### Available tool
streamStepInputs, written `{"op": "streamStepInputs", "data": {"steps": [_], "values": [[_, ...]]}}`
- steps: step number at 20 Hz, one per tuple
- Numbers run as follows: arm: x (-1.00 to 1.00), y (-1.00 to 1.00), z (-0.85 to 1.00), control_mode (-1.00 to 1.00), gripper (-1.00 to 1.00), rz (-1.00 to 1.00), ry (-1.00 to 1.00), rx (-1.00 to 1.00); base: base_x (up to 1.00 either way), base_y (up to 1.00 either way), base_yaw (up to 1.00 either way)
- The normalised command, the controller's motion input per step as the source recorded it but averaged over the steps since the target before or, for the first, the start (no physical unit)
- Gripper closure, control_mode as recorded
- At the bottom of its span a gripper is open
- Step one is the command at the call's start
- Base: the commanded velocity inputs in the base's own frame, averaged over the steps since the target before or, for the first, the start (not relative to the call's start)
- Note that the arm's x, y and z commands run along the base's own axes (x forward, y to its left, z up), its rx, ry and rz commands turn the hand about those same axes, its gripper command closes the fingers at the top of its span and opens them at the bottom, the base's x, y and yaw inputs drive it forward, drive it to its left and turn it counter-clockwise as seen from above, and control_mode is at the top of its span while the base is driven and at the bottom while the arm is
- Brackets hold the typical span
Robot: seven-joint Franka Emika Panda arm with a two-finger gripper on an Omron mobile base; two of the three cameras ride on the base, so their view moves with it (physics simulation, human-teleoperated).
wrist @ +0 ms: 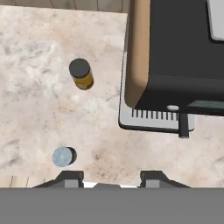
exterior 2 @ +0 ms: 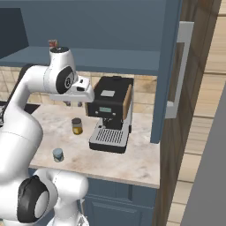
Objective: Restock the canned food cabinet by taking the new fresh canned food from the counter and placing it in the cabinet. Then, take the old canned food from the cabinet and place it on the counter.
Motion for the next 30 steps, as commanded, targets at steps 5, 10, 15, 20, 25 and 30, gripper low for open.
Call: {"op": "streamStepInputs", "data": {"steps": [5,10,15,20,25,30], "values": [[-0.25,0.04,0.00,-1.00,-1.00,0.01,0.00,0.00,0.00,0.00,0.00],[-0.57,0.43,-0.32,-1.00,-1.00,0.01,0.00,-0.01,0.00,0.00,0.00],[-0.59,0.60,-0.75,-1.00,-1.00,0.00,0.02,-0.05,0.00,0.00,0.00],[-0.30,0.53,-0.85,-1.00,-1.00,0.00,0.10,-0.06,0.00,0.00,0.00],[0.05,0.40,-0.64,-1.00,-1.00,0.00,0.10,-0.10,0.00,0.00,0.00],[0.39,0.25,-0.36,-1.00,-1.00,0.00,0.12,-0.13,0.00,0.00,0.00]]}}
